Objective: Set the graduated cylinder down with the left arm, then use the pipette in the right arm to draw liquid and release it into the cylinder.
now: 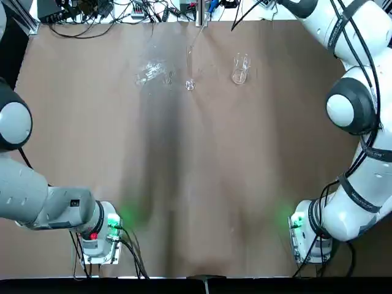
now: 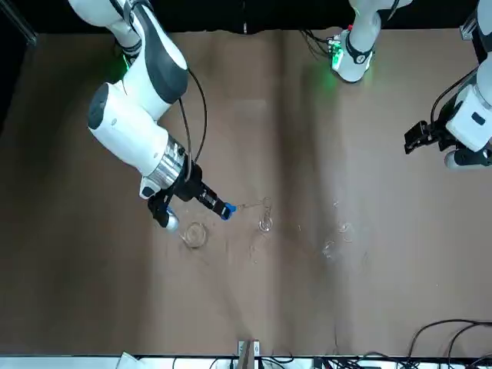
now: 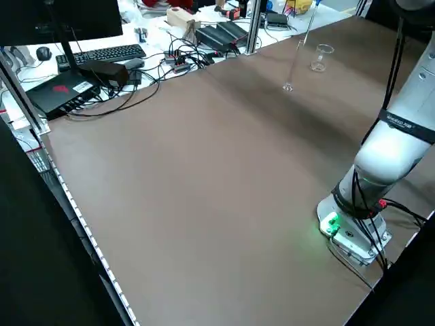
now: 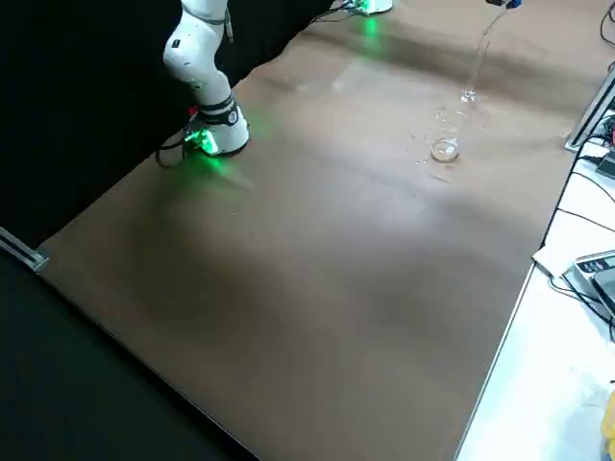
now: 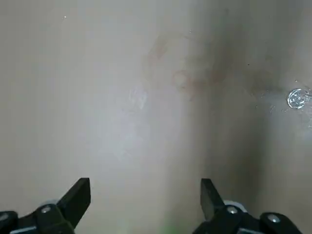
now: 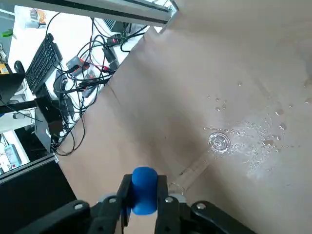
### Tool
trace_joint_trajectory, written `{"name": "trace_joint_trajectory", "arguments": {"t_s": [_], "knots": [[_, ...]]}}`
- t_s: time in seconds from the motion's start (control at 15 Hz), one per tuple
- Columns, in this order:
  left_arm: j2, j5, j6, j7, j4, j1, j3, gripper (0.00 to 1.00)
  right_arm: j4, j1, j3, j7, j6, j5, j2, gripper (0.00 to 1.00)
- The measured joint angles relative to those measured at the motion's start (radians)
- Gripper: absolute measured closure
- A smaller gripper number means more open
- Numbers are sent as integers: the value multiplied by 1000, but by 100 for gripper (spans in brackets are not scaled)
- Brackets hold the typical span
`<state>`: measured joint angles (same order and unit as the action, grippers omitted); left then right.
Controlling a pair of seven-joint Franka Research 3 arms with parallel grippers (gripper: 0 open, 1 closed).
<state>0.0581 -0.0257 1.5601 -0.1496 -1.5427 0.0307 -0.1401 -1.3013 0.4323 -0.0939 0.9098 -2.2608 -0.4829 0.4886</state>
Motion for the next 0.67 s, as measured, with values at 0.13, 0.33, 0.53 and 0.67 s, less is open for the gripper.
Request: {"name": "trace_joint_trajectory", "arguments": {"t_s": [0.13, 0.33, 0.53, 0.67], "knots": [[0, 0, 0, 0, 0, 0, 0, 0, 1, 0, 0, 0, 0, 0, 0, 76], [0, 0, 0, 0, 0, 0, 0, 0, 1, 0, 0, 0, 0, 0, 0, 76], [0, 0, 0, 0, 0, 0, 0, 0, 1, 2, 0, 0, 0, 1, 0, 77], [0, 0, 0, 0, 0, 0, 0, 0, 1, 3, 0, 0, 0, 1, -1, 78]]}}
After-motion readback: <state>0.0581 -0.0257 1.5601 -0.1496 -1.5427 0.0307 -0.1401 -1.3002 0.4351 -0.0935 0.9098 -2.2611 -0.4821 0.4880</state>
